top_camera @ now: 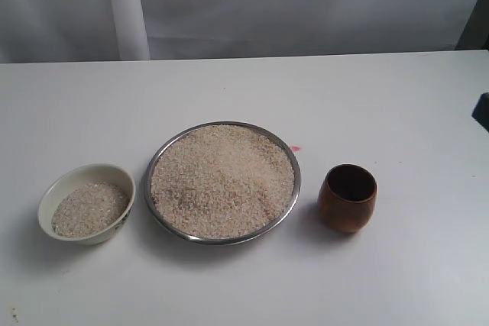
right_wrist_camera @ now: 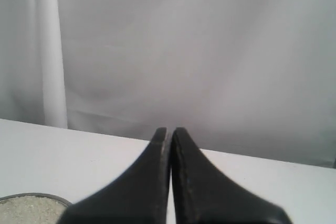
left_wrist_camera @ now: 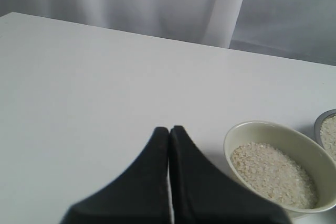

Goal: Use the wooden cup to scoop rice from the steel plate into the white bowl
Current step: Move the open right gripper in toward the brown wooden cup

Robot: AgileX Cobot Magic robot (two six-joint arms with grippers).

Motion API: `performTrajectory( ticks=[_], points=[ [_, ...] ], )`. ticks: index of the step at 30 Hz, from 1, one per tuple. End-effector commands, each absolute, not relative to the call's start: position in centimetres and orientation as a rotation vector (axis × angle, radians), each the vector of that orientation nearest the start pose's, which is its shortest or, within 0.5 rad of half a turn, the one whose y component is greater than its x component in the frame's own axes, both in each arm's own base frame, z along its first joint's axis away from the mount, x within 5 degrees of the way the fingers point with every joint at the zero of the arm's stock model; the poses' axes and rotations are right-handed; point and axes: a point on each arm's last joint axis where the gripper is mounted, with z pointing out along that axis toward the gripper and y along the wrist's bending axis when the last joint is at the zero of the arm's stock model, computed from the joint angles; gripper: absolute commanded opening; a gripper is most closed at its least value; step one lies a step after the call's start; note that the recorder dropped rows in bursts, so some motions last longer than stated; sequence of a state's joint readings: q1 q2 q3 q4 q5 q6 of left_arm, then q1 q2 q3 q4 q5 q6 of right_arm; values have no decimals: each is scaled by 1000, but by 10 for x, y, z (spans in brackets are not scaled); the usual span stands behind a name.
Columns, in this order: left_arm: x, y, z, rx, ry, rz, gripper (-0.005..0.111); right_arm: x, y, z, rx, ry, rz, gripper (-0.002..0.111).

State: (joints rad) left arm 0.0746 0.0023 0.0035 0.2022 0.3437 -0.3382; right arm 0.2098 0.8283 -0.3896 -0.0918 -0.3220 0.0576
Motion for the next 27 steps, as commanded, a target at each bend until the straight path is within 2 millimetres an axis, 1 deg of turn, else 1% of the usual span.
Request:
performTrajectory(
  ticks=[1,3,5,7,9,13,16,20,27],
  points=[
    [53,10,183,-248,1797,-1,0,188,50,278,-284,1572,217,0],
    [53,10,183,-248,1797,-1,0,196,59,270,-385,1563,240,0],
    [53,10,183,-248,1797,-1,0,204,67,254,-462,1610,273,0],
    [53,10,183,-248,1797,-1,0,209,70,237,-474,1670,303,0],
    [53,10,183,-248,1797,-1,0,209,70,221,-476,1691,315,0],
    [53,10,183,-248,1797,-1,0,197,66,198,-498,1643,260,0],
    [53,10,183,-248,1797,-1,0,187,64,190,-522,1631,249,0],
    [53,10,183,-248,1797,-1,0,179,64,182,-539,1661,263,0],
    [53,10,183,-248,1797,-1,0,163,60,166,-472,1759,333,0]
  ],
)
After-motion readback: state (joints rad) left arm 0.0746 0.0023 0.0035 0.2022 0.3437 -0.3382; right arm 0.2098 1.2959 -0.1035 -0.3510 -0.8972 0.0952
